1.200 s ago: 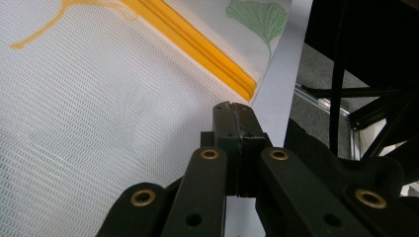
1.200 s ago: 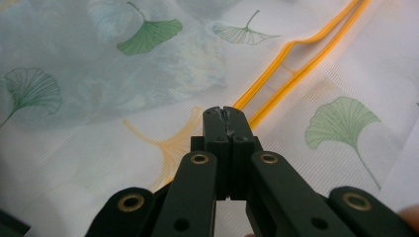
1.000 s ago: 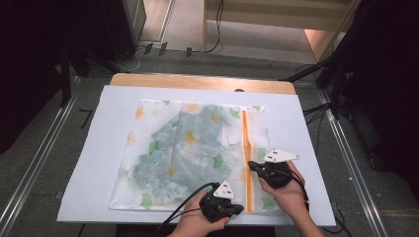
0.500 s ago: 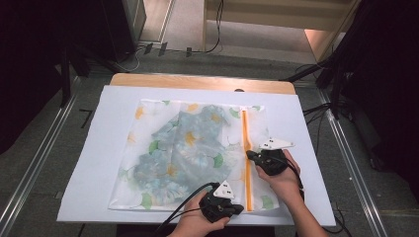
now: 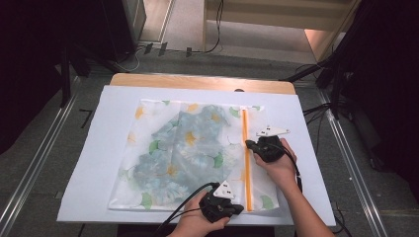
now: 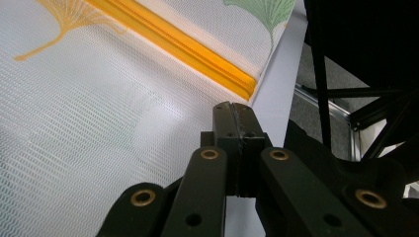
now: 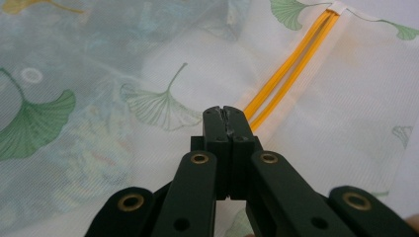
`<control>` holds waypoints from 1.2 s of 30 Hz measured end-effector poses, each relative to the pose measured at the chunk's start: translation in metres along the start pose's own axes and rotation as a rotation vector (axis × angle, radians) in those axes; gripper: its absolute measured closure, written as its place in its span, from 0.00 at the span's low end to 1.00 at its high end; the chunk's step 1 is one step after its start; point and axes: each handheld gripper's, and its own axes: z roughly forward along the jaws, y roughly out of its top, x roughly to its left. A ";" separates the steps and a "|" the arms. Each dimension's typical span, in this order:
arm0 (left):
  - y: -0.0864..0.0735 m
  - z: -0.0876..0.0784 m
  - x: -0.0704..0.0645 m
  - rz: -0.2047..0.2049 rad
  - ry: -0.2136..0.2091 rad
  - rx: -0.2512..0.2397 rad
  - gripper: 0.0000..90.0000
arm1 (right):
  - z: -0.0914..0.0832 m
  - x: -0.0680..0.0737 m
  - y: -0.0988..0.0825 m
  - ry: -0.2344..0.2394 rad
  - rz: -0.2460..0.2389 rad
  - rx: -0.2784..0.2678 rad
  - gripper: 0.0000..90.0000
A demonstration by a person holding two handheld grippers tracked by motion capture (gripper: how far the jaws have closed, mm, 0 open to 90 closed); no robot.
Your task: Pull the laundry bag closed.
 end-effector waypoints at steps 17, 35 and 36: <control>0.000 0.000 0.000 -0.002 -0.004 -0.002 1.00 | 0.026 -0.021 0.020 -0.016 0.030 0.035 1.00; 0.000 0.000 0.001 -0.004 -0.007 -0.002 1.00 | 0.048 -0.041 0.041 -0.033 0.086 0.018 1.00; 0.000 0.000 0.001 -0.003 -0.007 0.000 1.00 | 0.052 -0.047 0.043 -0.032 0.103 0.009 1.00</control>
